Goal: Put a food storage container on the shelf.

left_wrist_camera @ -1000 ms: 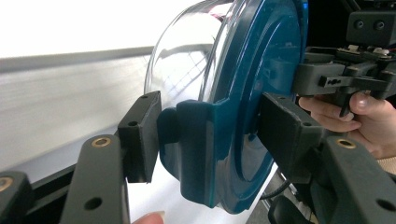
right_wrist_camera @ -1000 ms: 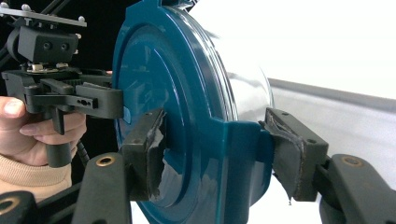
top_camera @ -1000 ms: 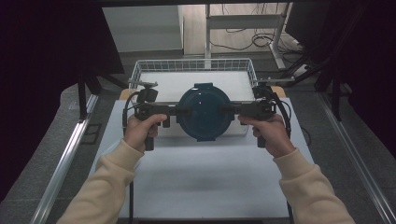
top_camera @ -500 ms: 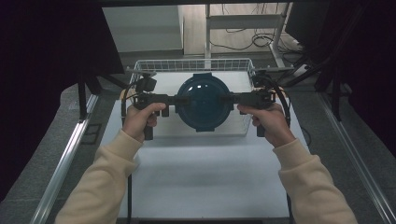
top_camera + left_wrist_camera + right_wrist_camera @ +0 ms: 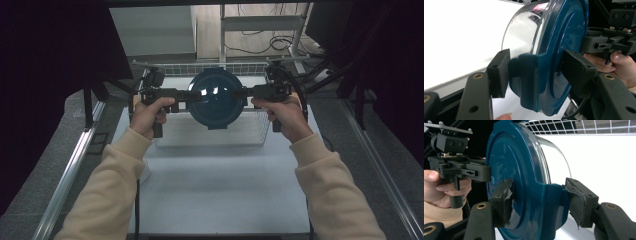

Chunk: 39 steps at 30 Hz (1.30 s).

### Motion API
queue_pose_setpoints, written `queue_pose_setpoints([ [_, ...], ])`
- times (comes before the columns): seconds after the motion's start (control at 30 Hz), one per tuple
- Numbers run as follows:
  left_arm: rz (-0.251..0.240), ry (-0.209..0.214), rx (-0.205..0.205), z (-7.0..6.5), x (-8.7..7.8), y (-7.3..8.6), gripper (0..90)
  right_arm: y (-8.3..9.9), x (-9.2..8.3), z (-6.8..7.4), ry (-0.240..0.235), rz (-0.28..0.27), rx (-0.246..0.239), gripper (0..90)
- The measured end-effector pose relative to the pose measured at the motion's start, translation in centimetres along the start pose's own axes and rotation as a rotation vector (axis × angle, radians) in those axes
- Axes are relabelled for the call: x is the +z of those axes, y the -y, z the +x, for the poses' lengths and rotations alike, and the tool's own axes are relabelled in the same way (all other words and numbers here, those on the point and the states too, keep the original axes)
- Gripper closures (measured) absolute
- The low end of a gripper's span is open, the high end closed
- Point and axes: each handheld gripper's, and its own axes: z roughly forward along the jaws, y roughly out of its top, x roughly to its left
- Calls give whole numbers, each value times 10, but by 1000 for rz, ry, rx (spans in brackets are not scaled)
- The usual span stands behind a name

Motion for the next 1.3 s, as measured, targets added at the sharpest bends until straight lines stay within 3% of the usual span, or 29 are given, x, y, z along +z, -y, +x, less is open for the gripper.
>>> queue_pose_setpoints([
  [0.37, 5, 5, -13, 10, 0, -24, 409, -21, 8, -5, -3, -13, 0, 412],
  [0.77, 23, -8, -28, 22, 7, -43, 409, -37, 19, -21, -16, -13, 20, 414],
  [1.0, 26, -10, -67, 38, 16, -49, 408, -44, 31, -33, -16, 0, 42, 414],
  [1.1, 24, -32, -95, 44, 22, -51, 405, -46, 40, -44, -25, 11, 79, 411],
  [1.3, -2, -13, -162, 57, 28, -56, 409, -47, 49, -58, -37, -16, 134, 411],
])
